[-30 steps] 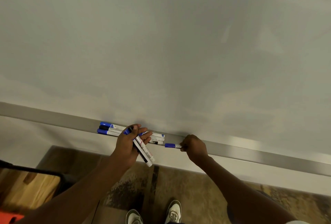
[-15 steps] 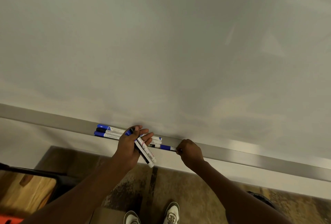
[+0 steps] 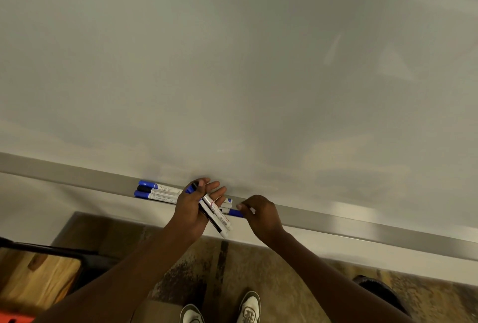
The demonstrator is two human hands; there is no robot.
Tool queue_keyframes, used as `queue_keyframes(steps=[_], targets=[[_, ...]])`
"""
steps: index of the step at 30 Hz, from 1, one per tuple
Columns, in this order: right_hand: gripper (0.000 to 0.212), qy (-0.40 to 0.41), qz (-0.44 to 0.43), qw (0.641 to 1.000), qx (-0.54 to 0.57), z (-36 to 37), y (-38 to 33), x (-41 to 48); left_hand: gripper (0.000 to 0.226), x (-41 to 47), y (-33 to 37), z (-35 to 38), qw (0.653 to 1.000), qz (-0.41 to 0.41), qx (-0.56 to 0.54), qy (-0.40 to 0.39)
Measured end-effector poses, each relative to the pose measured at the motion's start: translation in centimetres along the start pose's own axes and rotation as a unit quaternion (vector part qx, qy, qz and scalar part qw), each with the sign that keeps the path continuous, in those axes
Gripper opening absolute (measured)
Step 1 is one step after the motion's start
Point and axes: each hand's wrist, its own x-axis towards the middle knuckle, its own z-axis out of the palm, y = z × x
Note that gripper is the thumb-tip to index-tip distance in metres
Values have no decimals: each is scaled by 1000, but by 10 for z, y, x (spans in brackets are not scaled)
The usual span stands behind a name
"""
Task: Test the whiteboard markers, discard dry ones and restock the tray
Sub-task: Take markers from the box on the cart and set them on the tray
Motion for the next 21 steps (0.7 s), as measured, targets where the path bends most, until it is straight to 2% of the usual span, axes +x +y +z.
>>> queue_keyframes(steps=[5,7,12,17,19,21], targets=[[19,-20,-17,993,118,-9,-44,-1,29,5,-3,8,1000,18,3,-6],[23,-31,-24,992,123,-8,-51,-3,33,5,-4,10,1000,24,8,-10],[25,-67,34,985,157,-11,-52,-2,40,2,-6,11,999,19,10,-32],[23,-48,8,997,59,-13,-32,-5,35,-3,-9,7,998,24,56,-6],[19,-32,23,999,32,-14,-19,-5,24,-3,-8,4,993,38,108,35],[17,-16,25,1000,-11,-15,-6,-5,24,-1,-7,0,978,58,191,56]])
